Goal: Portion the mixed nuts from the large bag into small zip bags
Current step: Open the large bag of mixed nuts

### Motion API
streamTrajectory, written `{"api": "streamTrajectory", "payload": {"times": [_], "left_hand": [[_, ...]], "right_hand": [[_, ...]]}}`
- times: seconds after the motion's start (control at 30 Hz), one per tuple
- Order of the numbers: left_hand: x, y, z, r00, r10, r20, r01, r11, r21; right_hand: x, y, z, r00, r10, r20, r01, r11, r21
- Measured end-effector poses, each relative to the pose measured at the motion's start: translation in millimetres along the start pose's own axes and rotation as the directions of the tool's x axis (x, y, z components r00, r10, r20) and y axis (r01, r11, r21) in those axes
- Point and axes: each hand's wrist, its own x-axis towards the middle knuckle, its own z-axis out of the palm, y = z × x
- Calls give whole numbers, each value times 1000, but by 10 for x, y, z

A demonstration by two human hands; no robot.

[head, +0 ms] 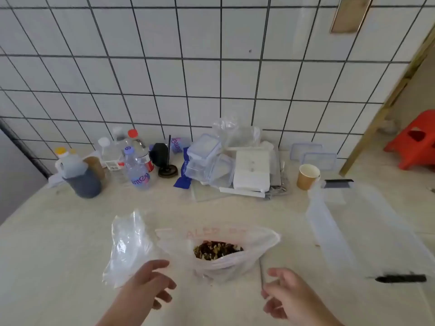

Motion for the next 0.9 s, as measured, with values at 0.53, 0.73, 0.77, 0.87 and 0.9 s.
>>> {"api": "streamTrajectory", "payload": {"times": [0.53, 0.73, 0.77, 0.87, 0.9], "left_hand": [[546, 571, 235, 998, 27, -62, -39, 980, -193], [801, 474, 365, 985, -80, 153, 158, 772, -615], [873, 428, 377, 978, -91, 190, 197, 711, -675], [1042, 295, 412, 966, -59, 253, 244, 538, -807], [1083, 315, 395, 967, -41, 252, 237, 508, -828]], "right_hand": [[409, -561, 265, 951, -114, -288, 156, 979, 129], [703, -430, 398, 988, 14, -156, 78, 821, 565], [765, -402, 407, 993, 43, -111, 42, 747, 663], [916, -289, 434, 1000, 26, 10, -23, 575, 818], [923, -323, 409, 999, -9, 38, -26, 560, 828]]}}
